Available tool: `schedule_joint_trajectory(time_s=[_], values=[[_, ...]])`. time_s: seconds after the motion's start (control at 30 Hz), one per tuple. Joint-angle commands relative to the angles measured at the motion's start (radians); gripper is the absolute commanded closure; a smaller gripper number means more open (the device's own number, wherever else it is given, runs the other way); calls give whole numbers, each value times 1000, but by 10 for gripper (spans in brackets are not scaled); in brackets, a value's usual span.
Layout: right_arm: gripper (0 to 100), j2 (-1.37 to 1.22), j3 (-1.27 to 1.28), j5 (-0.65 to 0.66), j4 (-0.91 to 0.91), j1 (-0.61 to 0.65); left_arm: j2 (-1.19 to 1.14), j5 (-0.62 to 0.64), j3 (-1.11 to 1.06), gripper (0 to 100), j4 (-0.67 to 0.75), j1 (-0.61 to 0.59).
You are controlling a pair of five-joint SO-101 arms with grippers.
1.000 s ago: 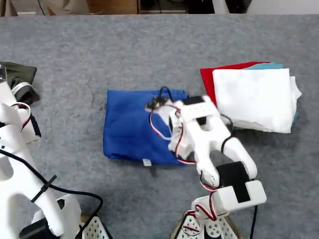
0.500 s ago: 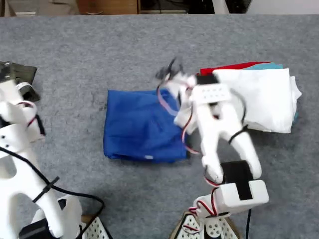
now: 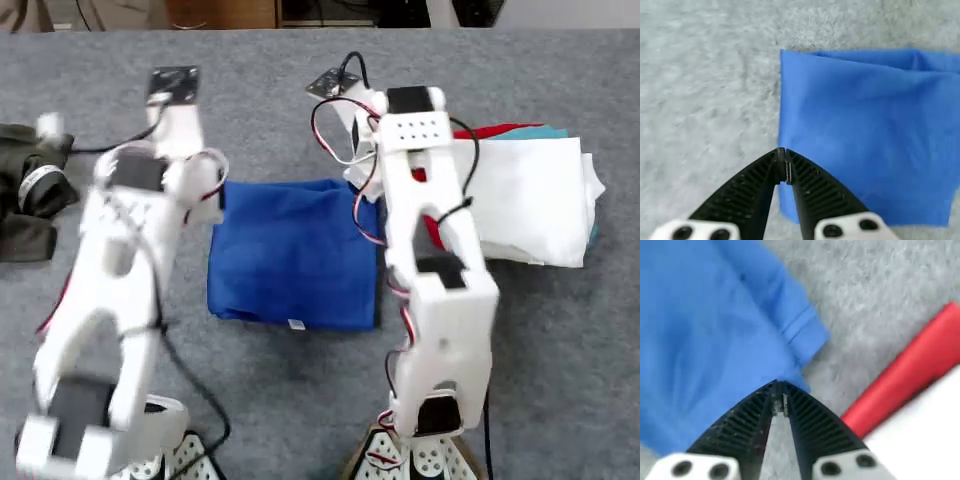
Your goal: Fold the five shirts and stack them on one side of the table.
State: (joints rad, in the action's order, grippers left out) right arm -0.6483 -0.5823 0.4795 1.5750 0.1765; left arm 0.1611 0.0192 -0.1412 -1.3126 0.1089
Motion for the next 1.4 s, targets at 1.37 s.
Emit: schedule_joint_trajectory(time_s=[1.37], values=[[997,507,424,-8,129,-74,-1032,-106,1330,976,-454,-118]])
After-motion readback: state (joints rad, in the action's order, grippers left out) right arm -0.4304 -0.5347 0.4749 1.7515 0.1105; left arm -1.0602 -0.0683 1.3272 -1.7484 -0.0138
